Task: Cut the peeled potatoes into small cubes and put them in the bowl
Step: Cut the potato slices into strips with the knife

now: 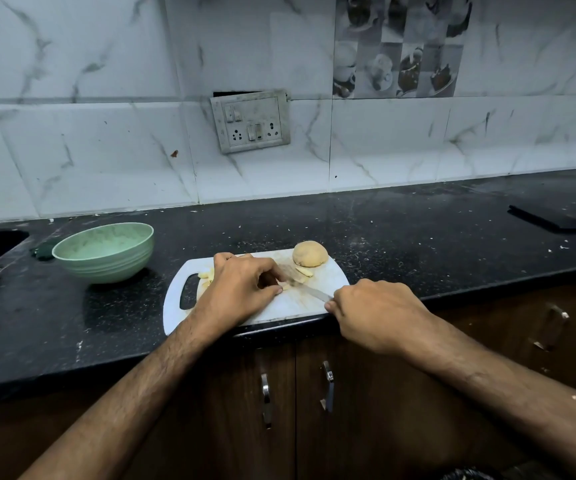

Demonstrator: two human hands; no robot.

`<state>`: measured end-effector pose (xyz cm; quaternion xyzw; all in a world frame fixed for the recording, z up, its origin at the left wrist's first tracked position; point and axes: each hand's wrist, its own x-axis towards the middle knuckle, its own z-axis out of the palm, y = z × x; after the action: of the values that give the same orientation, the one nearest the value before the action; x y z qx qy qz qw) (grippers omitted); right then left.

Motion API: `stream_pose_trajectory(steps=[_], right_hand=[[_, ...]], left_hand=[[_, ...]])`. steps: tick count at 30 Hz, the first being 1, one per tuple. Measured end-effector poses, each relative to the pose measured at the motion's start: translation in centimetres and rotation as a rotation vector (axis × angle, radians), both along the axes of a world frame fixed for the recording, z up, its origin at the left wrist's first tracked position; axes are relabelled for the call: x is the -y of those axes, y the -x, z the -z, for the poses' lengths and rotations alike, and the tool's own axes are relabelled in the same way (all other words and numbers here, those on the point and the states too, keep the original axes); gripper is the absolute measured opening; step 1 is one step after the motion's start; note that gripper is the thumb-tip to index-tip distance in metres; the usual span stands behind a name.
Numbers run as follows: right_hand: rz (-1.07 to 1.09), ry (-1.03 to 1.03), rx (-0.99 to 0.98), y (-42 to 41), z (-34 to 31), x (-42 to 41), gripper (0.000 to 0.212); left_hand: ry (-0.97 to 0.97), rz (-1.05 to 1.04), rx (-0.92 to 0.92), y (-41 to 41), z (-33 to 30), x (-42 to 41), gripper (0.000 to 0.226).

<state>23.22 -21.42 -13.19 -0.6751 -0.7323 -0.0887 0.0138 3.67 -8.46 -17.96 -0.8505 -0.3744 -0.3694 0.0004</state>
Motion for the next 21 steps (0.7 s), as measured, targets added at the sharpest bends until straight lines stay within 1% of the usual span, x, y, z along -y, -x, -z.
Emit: stream_pose_trajectory(steps=[5,8,12,14,17,21], right_hand=[[-0.011,-0.014,-0.024,-0.1,-0.4,0.6,0.042],[-0.026,0.006,-0.016,0.3,-0.1,0.7,0.042],[-0.012,0.061,-0.074,0.9,0.6,0.6,0.04],[-0.016,0.071,-0.074,1.1,0.7,0.7,0.037],[-0.033,0.084,-0.043,1.0,0.2,0.7,0.033],[-0.022,0.177,-0.025,0.0,-1.3,0.5,0.033]], left_hand=[[0.021,0.022,0.046,-0.1,0.0,0.2,0.039],[0.017,0.031,0.048,-0.1,0.1,0.1,0.044],[0.001,0.033,0.033,0.1,0.1,0.0,0.047],[-0.001,0.031,0.029,0.1,0.1,0.0,0.046],[-0.001,0.006,0.001,0.0,0.1,0.3,0.039],[-0.035,-0.064,-0.063,-0.1,-0.1,0.6,0.031]])
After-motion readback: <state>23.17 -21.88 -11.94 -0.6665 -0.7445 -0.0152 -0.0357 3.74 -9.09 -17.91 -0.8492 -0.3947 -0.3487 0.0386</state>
